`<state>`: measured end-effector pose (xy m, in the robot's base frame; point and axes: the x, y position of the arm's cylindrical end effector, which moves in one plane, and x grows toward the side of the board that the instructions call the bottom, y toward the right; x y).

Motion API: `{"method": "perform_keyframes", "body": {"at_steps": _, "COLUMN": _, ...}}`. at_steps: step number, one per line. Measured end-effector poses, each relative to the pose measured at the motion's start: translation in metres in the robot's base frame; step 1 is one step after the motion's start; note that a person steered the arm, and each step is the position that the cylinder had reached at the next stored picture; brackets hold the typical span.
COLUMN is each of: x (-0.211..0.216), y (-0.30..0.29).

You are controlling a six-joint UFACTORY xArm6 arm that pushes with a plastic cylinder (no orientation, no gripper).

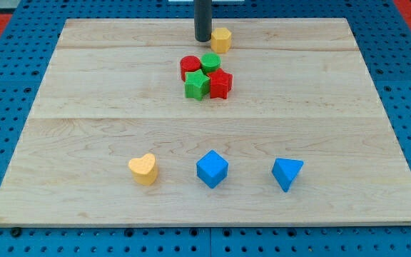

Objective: Move the red blocks towards the top left

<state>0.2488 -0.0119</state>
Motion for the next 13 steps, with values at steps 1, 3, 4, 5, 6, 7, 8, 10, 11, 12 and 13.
{"method": "perform_keyframes", "body": {"at_steps": 1, "x": 0.009, "y": 0.013}}
{"method": "perform_keyframes", "body": {"at_steps": 3, "x": 0.011, "y": 0.081}}
{"method": "perform_keyframes", "body": {"at_steps": 4, "x": 0.064, "y": 0.069}}
{"method": "perform_keyframes", "body": {"at_steps": 5, "x": 0.11, "y": 0.106}}
{"method": "perform_keyframes", "body": {"at_steps": 6, "x": 0.146, "y": 0.072}}
{"method": "perform_keyframes", "body": {"at_steps": 7, "x": 0.141, "y": 0.024}}
{"method": "perform_keyframes", "body": {"at_steps": 8, "x": 0.112, "y": 0.013}}
{"method": "perform_keyframes", "body": {"at_steps": 10, "x": 0.059, "y": 0.007}}
{"method": "perform_keyframes", "body": {"at_steps": 11, "x": 0.042, "y": -0.013}}
{"method": "perform_keyframes", "body": {"at_steps": 12, "x": 0.041, "y": -0.038}}
{"method": "perform_keyframes", "body": {"at_steps": 13, "x": 0.038, "y": -0.044}}
